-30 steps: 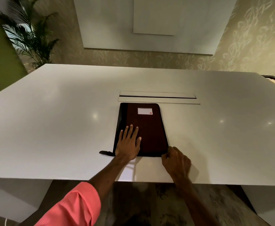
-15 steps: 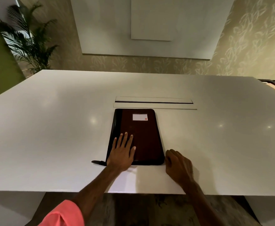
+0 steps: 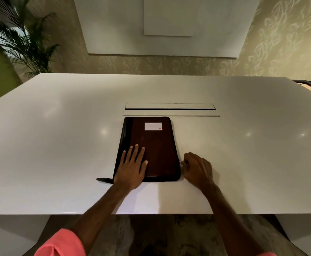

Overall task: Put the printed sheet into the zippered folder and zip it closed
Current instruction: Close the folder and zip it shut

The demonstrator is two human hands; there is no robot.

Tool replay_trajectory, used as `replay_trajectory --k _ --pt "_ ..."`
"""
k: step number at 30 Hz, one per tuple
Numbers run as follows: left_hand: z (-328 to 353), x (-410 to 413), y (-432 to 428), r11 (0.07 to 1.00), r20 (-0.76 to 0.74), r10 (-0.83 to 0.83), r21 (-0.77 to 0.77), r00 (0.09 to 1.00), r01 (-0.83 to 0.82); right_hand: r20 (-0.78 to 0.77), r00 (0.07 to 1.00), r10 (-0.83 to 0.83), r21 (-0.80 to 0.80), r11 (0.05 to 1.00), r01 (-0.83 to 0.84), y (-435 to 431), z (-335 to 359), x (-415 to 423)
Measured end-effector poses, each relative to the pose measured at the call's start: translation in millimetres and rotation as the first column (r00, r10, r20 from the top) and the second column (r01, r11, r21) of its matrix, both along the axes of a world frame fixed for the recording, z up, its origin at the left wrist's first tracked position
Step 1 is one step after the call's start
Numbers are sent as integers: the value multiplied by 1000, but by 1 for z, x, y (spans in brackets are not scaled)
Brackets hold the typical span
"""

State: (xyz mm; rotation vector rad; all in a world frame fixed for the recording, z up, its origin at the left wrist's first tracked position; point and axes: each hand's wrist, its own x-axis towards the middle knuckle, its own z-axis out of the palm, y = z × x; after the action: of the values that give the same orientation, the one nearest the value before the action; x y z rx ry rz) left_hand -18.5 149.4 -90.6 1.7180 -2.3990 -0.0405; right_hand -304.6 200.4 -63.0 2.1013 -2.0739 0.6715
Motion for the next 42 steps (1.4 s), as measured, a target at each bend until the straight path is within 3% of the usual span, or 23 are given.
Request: replay_trajectory --k 12,21,35,42 --pt "1 1 -1 999 -51 2 34 999 -1 112 982 -154 103 984 143 -63 14 13" --pt "41 7 -49 993 -302 113 56 947 -101 220 965 -145 125 985 120 -86 10 13" --pt "52 4 -156 988 -145 99 134 984 -80 296 948 -121 42 993 114 -92 -1 12" --pt "31 8 -163 982 -176 105 174 979 -74 208 965 -160 21 987 159 -103 0 6"
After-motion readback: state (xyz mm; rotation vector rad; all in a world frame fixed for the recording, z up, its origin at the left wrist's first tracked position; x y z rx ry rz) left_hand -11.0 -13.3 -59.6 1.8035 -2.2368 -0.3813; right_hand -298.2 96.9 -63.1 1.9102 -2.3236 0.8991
